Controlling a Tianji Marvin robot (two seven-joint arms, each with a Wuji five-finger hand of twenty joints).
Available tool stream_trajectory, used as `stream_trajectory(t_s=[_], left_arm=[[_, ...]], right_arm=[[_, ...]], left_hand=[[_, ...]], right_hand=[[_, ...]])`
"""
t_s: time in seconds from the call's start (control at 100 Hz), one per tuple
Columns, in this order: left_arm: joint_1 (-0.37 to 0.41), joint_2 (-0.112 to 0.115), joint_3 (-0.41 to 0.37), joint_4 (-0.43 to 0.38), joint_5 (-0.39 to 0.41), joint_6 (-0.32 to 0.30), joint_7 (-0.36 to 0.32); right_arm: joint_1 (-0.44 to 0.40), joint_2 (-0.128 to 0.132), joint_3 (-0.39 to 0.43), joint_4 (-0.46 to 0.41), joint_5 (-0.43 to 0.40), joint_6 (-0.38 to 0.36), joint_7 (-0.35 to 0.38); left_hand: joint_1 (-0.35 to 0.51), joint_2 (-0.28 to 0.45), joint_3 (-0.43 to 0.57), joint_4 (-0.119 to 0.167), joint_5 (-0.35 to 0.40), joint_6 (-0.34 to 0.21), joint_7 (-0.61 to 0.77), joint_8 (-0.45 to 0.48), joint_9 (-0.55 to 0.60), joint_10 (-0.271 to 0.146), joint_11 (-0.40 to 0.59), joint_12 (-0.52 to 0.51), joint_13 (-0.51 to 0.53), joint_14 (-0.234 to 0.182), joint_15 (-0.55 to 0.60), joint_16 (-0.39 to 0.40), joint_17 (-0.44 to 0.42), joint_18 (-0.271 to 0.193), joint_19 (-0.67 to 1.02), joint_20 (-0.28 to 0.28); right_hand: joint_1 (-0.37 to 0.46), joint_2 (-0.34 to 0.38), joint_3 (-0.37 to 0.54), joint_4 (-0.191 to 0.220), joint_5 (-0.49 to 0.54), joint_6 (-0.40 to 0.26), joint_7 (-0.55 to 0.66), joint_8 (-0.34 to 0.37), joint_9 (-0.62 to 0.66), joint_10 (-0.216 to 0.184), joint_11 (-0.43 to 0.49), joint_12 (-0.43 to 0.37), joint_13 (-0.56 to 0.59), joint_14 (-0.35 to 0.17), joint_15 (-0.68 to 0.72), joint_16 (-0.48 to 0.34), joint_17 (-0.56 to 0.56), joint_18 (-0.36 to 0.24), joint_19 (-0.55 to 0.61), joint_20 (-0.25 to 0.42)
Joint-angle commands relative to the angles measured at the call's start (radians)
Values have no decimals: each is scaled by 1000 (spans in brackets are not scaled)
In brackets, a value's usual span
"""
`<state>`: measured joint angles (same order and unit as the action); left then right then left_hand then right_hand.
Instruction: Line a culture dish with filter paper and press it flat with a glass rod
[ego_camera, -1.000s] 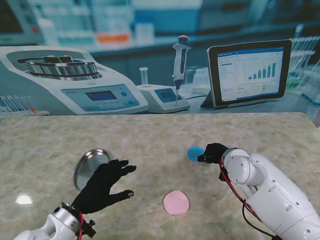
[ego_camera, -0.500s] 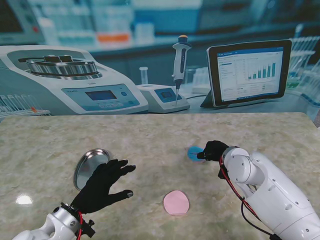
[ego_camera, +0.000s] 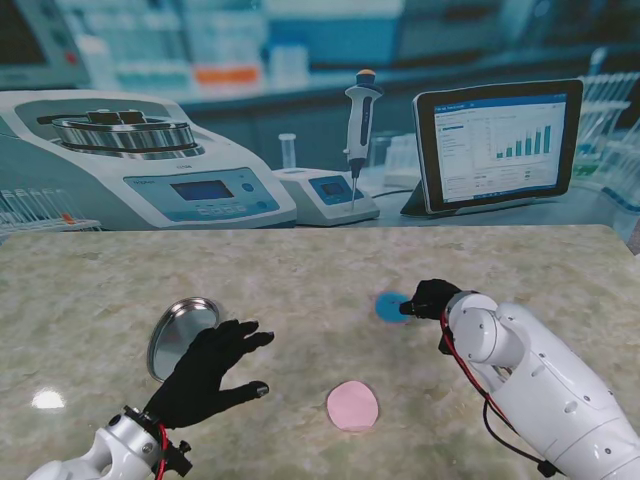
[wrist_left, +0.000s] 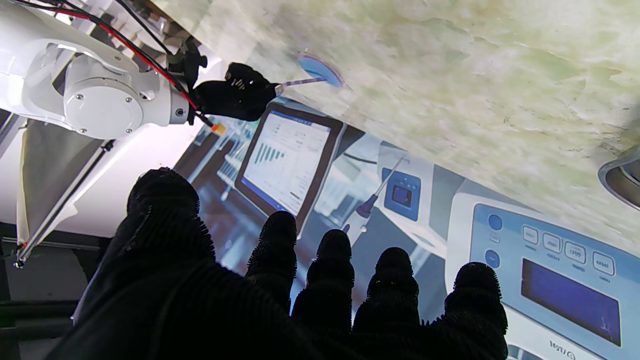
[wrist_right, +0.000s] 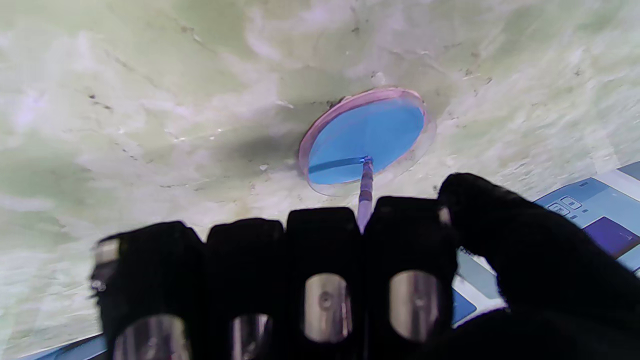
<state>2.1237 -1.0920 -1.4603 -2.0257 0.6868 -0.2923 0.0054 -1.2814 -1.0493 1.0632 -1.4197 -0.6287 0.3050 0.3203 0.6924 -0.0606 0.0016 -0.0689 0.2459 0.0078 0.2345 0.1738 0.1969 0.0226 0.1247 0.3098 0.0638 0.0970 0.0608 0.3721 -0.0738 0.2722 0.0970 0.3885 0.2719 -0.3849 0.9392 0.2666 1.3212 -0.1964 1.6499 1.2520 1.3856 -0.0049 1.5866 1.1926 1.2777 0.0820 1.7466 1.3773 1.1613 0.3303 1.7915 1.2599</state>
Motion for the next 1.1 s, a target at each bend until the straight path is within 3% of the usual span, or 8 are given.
stream_trajectory(t_s=[0.0, 0.04, 0.09, 0.43, 0.64, 0.92, 0.93, 1.09], left_arm=[[5, 1, 1, -8, 0, -2, -3], [4, 1, 1, -9, 1, -2, -2], [4, 1, 0, -9, 1, -2, -2], [7, 1, -7, -11, 2, -3, -3], [11, 1, -9, -13, 0, -7, -3], [16, 0, -14, -15, 3, -13, 4], [16, 0, -14, -14, 3, -14, 4], [16, 0, -10, -15, 2, -14, 4]], right_arm=[[4, -5, -12, 14, 15, -5, 14], [10, -5, -20, 19, 22, -9, 16], [17, -6, -29, 26, 31, -14, 17], [23, -10, -41, 22, 54, -36, 13], [-32, -8, 21, -37, 10, -28, -5], [-123, 7, 90, -117, -51, -12, 37], [-125, 7, 91, -118, -51, -12, 37], [-136, 14, 91, -126, -57, -6, 64]], left_hand=[[20, 32, -26, 28, -22, -26, -14, -5, -42, -38, -23, -14, -29, -35, -22, -18, -3, -31, -48, -37], [20, 31, -26, 28, -21, -22, -14, -5, -44, -21, -24, -14, -29, -34, -22, -18, -3, -31, -48, -38], [20, 32, -26, 28, -22, -23, -14, -5, -42, -39, -23, -14, -29, -35, -22, -19, -3, -31, -48, -38], [20, 32, -27, 28, -22, -24, -14, -5, -42, -38, -23, -12, -29, -35, -21, -21, -3, -31, -48, -39], [20, 32, -27, 28, -22, -24, -14, -5, -42, -39, -23, -12, -29, -34, -22, -21, -3, -31, -48, -40], [20, 32, -27, 28, -22, -24, -14, -5, -42, -39, -23, -12, -29, -36, -21, -21, -3, -31, -48, -41], [20, 32, -27, 28, -22, -24, -14, -5, -44, -22, -25, -13, -29, -36, -21, -21, -3, -31, -48, -41], [20, 31, -27, 28, -21, -25, -14, -5, -42, -39, -24, -12, -29, -36, -21, -21, -3, -31, -48, -41]], right_hand=[[-15, 22, 3, 23, 46, 98, 91, -2, 56, -41, 171, 25, 32, -149, 120, 38, 46, -21, 302, 32], [-15, 22, 3, 23, 46, 97, 91, -2, 56, -42, 172, 26, 32, -150, 120, 38, 47, -22, 302, 32], [-15, 21, 4, 23, 46, 97, 91, -2, 56, -42, 171, 26, 32, -151, 120, 38, 47, -23, 302, 32], [-17, 23, 3, 23, 46, 95, 91, -2, 56, -44, 171, 26, 32, -153, 120, 38, 47, -25, 302, 32], [-17, 23, 4, 23, 46, 96, 91, -2, 56, -42, 171, 26, 32, -150, 120, 38, 46, -23, 302, 32], [-14, 26, -1, 21, 46, 97, 91, -3, 56, -42, 170, 25, 32, -151, 119, 37, 47, -23, 302, 31], [-13, 26, -1, 21, 46, 97, 91, -3, 56, -42, 170, 25, 32, -150, 120, 37, 47, -23, 302, 31], [-12, 29, -4, 20, 46, 97, 91, -3, 56, -43, 170, 24, 32, -151, 119, 37, 47, -24, 302, 30]])
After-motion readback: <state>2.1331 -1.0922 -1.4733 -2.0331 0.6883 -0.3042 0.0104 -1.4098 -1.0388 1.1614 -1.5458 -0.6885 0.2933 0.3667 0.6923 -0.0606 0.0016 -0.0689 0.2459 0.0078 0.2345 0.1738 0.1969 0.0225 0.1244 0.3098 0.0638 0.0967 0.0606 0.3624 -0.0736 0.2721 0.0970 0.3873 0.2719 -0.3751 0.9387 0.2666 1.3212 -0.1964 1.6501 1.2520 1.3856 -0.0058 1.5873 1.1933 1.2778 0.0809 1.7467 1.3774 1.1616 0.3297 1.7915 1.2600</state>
